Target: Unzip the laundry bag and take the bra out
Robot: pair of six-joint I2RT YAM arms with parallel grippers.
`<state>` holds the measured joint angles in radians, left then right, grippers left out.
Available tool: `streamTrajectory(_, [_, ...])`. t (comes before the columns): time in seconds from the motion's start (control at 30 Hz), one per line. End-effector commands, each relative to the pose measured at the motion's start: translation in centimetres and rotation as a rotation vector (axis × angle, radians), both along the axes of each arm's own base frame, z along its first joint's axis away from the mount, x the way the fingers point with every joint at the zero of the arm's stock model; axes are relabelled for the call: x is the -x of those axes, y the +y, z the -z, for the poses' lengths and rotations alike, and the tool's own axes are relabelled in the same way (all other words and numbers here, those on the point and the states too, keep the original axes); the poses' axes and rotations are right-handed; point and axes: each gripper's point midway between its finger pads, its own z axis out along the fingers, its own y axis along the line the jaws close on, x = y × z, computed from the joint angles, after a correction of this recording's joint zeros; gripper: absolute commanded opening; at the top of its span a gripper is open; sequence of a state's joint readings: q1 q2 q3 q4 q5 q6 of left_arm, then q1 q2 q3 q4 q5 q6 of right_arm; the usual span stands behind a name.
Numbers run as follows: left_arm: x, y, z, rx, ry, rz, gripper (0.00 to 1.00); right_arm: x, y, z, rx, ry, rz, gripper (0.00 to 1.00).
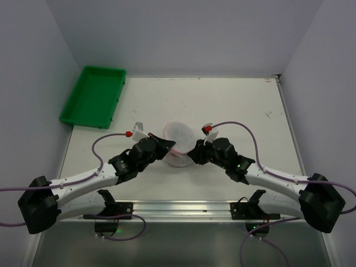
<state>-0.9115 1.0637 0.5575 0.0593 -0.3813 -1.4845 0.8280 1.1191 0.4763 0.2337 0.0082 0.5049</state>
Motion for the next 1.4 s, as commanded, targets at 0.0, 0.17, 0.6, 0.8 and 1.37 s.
streamTrajectory(0.0, [-0.1, -0.3, -2.0, 0.087, -0.032, -0.003, 0.0, -0.9, 0.4, -1.2, -0.033, -0.061, 0.004, 0.25])
streamTrajectory(0.17, [0.0, 0.1, -2.0, 0.09, -0.034, -0.008, 0.0, -1.4, 0.2, -0.8, -0.019, -0.051, 0.035, 0.18])
streamTrajectory(0.6, [0.1, 1.6, -1.2, 0.052, -0.033, -0.021, 0.0, -1.4, -2.0, -1.2, 0.027, -0.074, 0.086, 0.0])
streamTrajectory(0.8, [-0.5, 3.9, 0.7, -0.1, -0.058, -0.009, 0.0, -1.3, -5.4, -2.0, 0.093, -0.063, 0.154, 0.0])
streamTrajectory(1.37, [-10.5, 3.6, -1.3, -0.366, -0.298, 0.367, 0.26, 1.5, -1.6, -3.4, 0.028, 0.102, -0.03, 0.0])
